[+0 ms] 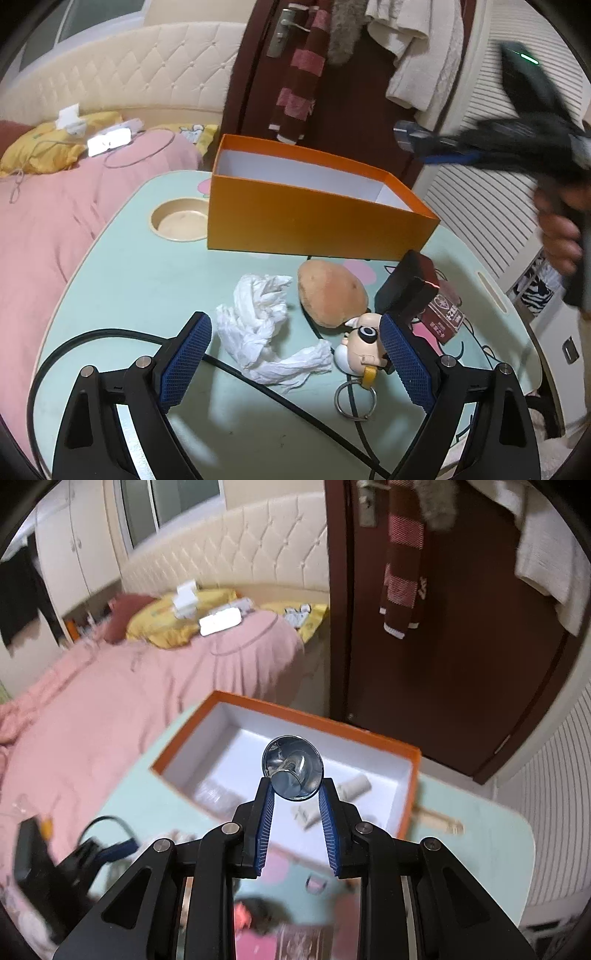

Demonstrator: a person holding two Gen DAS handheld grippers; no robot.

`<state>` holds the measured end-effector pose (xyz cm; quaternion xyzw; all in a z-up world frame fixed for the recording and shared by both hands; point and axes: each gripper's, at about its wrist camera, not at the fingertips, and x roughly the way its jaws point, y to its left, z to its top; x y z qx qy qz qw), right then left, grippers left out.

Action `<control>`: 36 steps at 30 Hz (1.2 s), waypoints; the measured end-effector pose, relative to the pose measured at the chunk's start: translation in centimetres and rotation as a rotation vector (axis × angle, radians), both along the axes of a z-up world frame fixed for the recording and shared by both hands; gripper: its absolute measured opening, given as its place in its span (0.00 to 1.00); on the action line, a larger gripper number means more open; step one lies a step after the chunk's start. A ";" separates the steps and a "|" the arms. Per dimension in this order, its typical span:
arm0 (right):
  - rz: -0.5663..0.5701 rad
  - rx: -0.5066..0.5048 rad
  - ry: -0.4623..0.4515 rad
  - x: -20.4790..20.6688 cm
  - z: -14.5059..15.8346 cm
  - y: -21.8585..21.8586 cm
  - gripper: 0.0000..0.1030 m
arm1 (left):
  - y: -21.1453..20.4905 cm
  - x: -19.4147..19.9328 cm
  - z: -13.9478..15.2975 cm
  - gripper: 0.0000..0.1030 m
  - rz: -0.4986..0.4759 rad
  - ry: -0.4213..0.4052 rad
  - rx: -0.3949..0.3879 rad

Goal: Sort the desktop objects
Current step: 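Lift the metal object out and lower it toward the desk, right tool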

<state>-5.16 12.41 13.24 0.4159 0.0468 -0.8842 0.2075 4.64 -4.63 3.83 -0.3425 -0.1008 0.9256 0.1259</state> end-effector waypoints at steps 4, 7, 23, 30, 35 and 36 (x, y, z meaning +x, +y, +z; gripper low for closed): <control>0.013 -0.006 0.008 3.9 -0.4 2.0 0.26 | -0.3 -0.1 -0.2 0.89 0.028 -0.006 -0.005; -0.001 -0.004 -0.012 6.7 -2.2 2.9 0.26 | -0.5 -0.1 -0.3 0.89 0.055 0.001 -0.016; -0.036 -0.067 -0.037 12.2 -9.1 2.9 0.27 | -1.2 -0.6 -1.0 0.89 0.109 -0.027 0.003; -0.039 -0.145 0.016 13.0 -8.2 3.7 0.43 | -1.4 -0.5 -1.1 0.89 0.105 -0.026 0.002; -0.128 -0.243 0.150 14.0 -6.5 5.9 0.76 | -1.3 -0.5 -1.1 0.89 0.106 -0.026 0.000; -0.154 -0.256 0.178 14.2 -6.2 6.4 0.76 | -1.3 -0.5 -1.1 0.89 0.106 -0.026 0.000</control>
